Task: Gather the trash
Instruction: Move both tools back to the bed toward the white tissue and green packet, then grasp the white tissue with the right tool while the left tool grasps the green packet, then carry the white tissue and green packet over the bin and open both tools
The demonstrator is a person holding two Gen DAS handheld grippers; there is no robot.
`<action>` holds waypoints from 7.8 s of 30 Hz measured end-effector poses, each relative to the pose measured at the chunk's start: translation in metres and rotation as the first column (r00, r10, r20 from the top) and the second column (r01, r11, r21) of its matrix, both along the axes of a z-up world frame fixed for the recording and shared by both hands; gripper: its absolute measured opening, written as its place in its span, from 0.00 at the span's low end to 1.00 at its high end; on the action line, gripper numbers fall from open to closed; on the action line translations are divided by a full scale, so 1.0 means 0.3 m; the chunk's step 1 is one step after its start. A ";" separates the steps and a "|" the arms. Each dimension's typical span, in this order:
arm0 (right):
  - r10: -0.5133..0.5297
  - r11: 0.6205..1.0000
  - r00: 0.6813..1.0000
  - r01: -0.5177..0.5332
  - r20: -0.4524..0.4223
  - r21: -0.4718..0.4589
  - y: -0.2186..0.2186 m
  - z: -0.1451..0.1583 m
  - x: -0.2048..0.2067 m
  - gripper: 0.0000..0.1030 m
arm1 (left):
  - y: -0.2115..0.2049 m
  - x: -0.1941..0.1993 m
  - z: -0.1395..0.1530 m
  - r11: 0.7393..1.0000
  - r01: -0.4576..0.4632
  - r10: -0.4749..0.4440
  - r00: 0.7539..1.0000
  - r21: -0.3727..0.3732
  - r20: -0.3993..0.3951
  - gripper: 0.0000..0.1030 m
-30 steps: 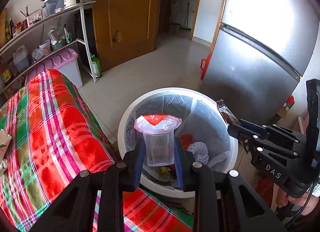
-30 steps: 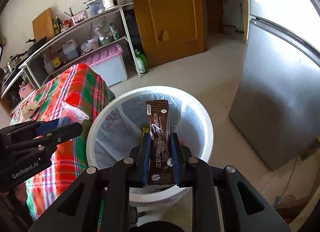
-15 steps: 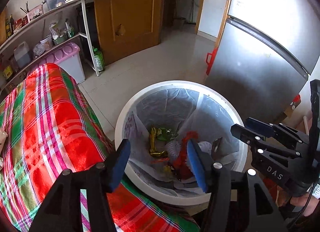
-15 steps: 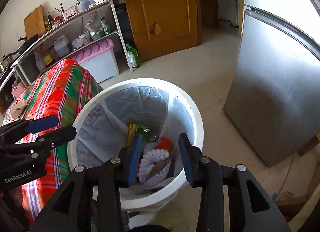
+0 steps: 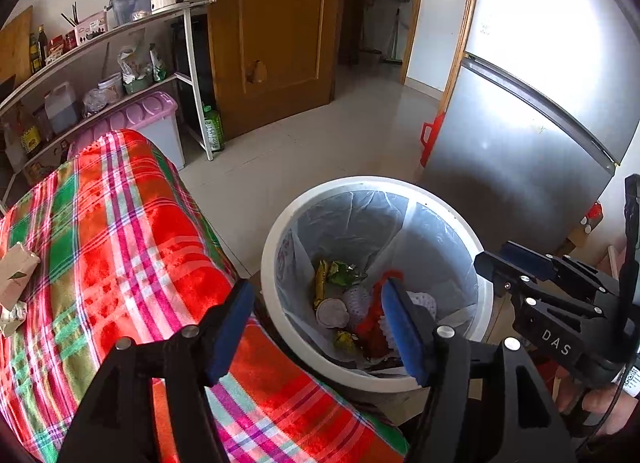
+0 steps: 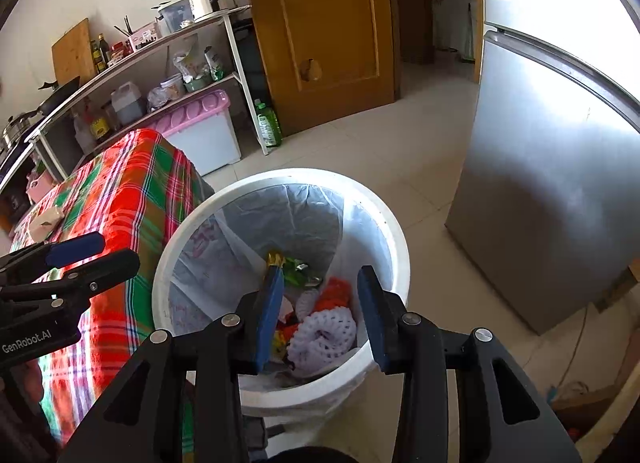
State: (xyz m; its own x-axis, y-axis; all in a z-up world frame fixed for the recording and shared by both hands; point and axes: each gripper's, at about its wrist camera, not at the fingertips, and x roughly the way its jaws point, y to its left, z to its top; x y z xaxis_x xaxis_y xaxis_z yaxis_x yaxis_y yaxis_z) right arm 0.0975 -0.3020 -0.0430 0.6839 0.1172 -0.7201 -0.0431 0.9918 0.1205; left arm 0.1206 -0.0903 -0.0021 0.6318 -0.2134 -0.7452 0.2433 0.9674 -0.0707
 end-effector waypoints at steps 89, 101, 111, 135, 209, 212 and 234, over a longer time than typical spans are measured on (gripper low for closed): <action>0.529 0.848 0.848 -0.529 0.015 -0.022 1.202 0.049 0.083 0.51 | 1.264 -0.166 -0.111 0.818 -0.569 0.559 0.821 -0.083 -0.113 0.08; 0.516 0.853 0.856 -0.510 -0.033 0.107 1.308 0.021 0.191 0.51 | 1.290 -0.146 -0.090 0.822 -0.552 0.542 0.833 -0.138 -0.106 0.52; 0.508 0.854 0.853 -0.481 -0.119 0.196 1.350 -0.035 0.289 0.51 | 1.281 -0.068 -0.095 0.832 -0.531 0.515 0.847 -0.160 -0.131 0.58; 0.510 0.849 0.857 -0.491 -0.066 0.196 1.308 -0.021 0.287 0.10 | 1.226 -0.002 -0.125 0.849 -0.528 0.524 0.845 -0.019 -0.107 0.25; -0.085 0.987 0.996 0.079 0.037 0.141 0.051 0.086 0.063 0.08 | 0.049 0.055 0.017 0.995 0.075 -0.078 0.996 -0.064 -0.037 0.11; -0.104 0.987 0.995 0.103 0.001 0.121 0.007 0.038 0.075 0.08 | -0.004 0.073 -0.024 0.995 0.090 -0.093 0.993 -0.043 -0.068 0.11; -0.100 0.990 0.990 0.108 -0.096 0.086 -0.069 -0.107 0.130 0.22 | -0.076 0.122 -0.116 0.999 0.053 -0.054 0.988 -0.012 -0.147 0.49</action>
State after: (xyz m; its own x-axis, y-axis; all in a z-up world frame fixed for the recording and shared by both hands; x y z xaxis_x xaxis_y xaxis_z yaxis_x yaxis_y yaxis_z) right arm 0.1365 -0.3228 -0.0752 0.6277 0.1169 -0.7696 0.0751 0.9750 0.2094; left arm 0.1571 -0.1131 -0.0371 0.5032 -0.2504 -0.8271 0.2814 0.9524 -0.1172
